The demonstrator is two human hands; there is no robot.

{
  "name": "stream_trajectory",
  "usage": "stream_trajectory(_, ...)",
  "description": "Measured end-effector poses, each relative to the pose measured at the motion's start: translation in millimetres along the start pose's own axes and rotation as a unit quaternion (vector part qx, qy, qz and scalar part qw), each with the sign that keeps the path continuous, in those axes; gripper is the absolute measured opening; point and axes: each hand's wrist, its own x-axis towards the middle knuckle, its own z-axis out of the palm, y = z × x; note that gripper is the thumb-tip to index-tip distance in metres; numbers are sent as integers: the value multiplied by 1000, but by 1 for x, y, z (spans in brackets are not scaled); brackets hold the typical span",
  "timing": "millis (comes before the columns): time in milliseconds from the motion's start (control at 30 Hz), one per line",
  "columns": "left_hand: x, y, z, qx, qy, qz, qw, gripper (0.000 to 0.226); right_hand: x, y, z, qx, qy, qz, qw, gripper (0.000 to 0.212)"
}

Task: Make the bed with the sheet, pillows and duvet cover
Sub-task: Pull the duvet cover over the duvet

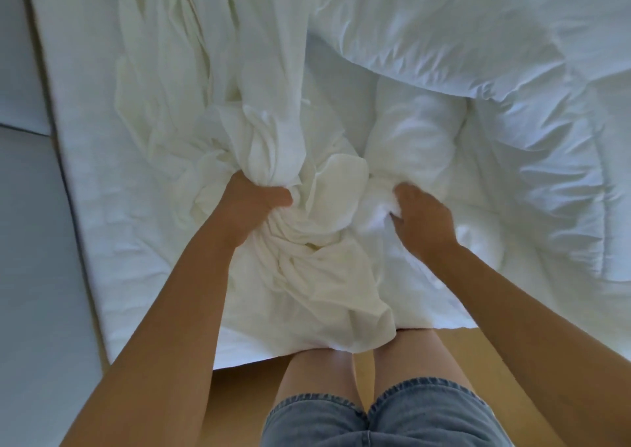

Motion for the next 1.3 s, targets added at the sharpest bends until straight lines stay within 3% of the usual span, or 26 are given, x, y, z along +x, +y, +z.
stream_trajectory(100,-17,15,-27,10,-13,7,1000,52,13,-42,-56,149,135,-27,979,21)
stream_trajectory(200,-42,29,-71,-11,-19,21,1000,50,30,-105,-115,220,201,-92,950,20)
stream_trajectory(333,-85,41,-146,-66,-8,66,996,49,24,-204,-156,250,167,-239,923,33)
stream_trajectory(400,-100,43,-182,-85,12,85,993,46,5,-261,-146,221,124,-332,908,48)
stream_trajectory(467,-102,37,-203,-78,16,98,992,41,-7,-302,-124,184,100,-362,908,57)
stream_trajectory(600,-72,-14,-195,-135,70,27,988,15,17,-318,-67,-24,72,-291,954,68)
stream_trajectory(700,-46,-58,-162,-212,100,-33,972,21,14,-311,-24,-144,86,-278,946,69)
stream_trajectory(800,-33,-88,-144,-270,114,-47,955,41,-2,-294,18,-63,108,-334,934,58)
stream_trajectory(900,-22,-101,-147,-309,85,-34,947,33,-4,-282,36,-40,107,-377,919,46)
stream_trajectory(1100,-10,-94,-161,-265,81,-104,955,32,19,-288,33,-150,56,-306,938,20)
stream_trajectory(1200,-10,-92,-162,-279,74,-105,952,23,21,-303,33,-192,-46,-268,943,20)
stream_trajectory(1233,-10,-93,-161,-296,72,-102,947,25,22,-306,33,-147,-82,-248,954,27)
stream_trajectory(1300,-10,-94,-161,-329,61,-93,938,27,17,-317,28,83,-126,-168,974,33)
